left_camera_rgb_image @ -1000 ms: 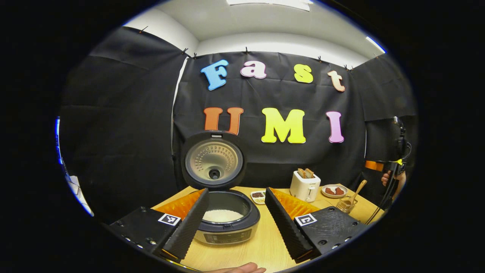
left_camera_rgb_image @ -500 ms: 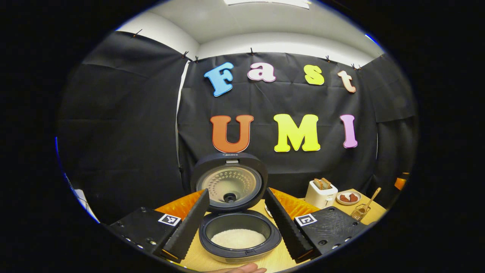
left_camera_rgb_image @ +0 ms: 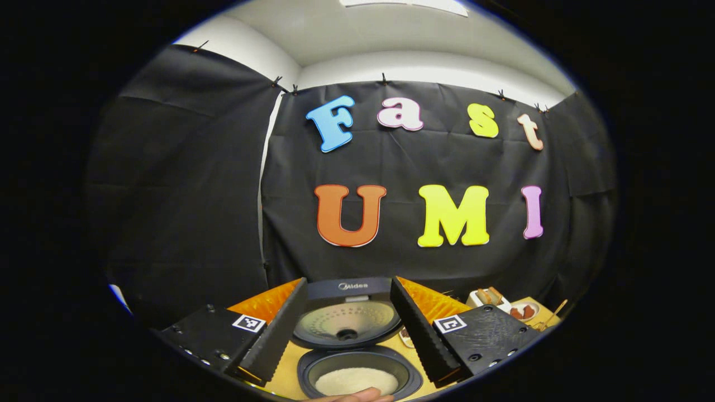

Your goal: Close the left gripper, press the button to open the rice cooker; take a wooden spoon from the chopstick holder with the right hand, scoop a spoonful of rice and pour it into the rice cooker, then put the wooden spoon back into the chopstick holder.

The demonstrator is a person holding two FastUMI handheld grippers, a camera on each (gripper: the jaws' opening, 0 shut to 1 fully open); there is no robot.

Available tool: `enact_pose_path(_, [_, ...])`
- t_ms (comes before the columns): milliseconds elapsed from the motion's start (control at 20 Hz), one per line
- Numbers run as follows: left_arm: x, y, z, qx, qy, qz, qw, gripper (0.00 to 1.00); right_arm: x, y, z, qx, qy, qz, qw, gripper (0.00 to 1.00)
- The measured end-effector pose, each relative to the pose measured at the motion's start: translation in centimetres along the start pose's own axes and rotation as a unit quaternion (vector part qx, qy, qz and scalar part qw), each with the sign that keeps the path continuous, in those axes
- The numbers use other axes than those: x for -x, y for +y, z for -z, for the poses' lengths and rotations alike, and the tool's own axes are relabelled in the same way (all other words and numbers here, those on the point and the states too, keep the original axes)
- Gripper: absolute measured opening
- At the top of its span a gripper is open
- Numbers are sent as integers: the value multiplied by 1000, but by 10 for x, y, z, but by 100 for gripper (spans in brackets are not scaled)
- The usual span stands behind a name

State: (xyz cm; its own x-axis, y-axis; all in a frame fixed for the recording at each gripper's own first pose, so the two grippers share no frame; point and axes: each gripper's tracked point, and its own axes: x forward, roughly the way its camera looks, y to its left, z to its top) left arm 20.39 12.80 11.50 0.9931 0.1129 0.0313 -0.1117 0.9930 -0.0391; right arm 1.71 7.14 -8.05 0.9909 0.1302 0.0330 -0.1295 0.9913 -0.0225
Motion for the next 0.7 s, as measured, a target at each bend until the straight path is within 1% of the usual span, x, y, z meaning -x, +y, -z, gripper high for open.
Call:
enact_pose_path(100, [-22, 0, 5, -12, 10, -14, 1000, 94, 3, 4, 1, -1, -2, -9, 1000, 100])
enact_pose_path(200, [-40, -6, 6, -31, 12, -16, 999, 94, 7, 3, 1, -5, -6, -18, 1000, 100])
enact_pose_path(300, [-59, -11, 9, -35, 13, -19, 999, 94, 6, 1, 4, -9, -8, -23, 1000, 100])
enact_pose_path(450, [-88, 2, 34, -65, 33, -50, 996, 95, 7, -9, 7, 8, -12, -10, 1000, 100])
enact_pose_path(500, [-93, 14, 41, -76, 41, -71, 994, 96, 8, -12, 6, 13, -16, -6, 1000, 100])
enact_pose_path(550, [-97, 12, 36, -68, 25, -67, 995, 98, 10, -12, 5, 14, -19, -4, 1000, 100])
enact_pose_path(600, [-100, 14, 36, -65, 33, -67, 995, 94, 12, -10, 4, 12, -20, -8, 1000, 96])
enact_pose_path(650, [-102, 16, 39, -60, 45, -69, 995, 99, 16, -10, 7, 9, -19, -11, 1000, 96])
enact_pose_path(700, [-103, 19, 40, -54, 52, -72, 995, 93, 17, -9, 9, 8, -17, -13, 1000, 96])
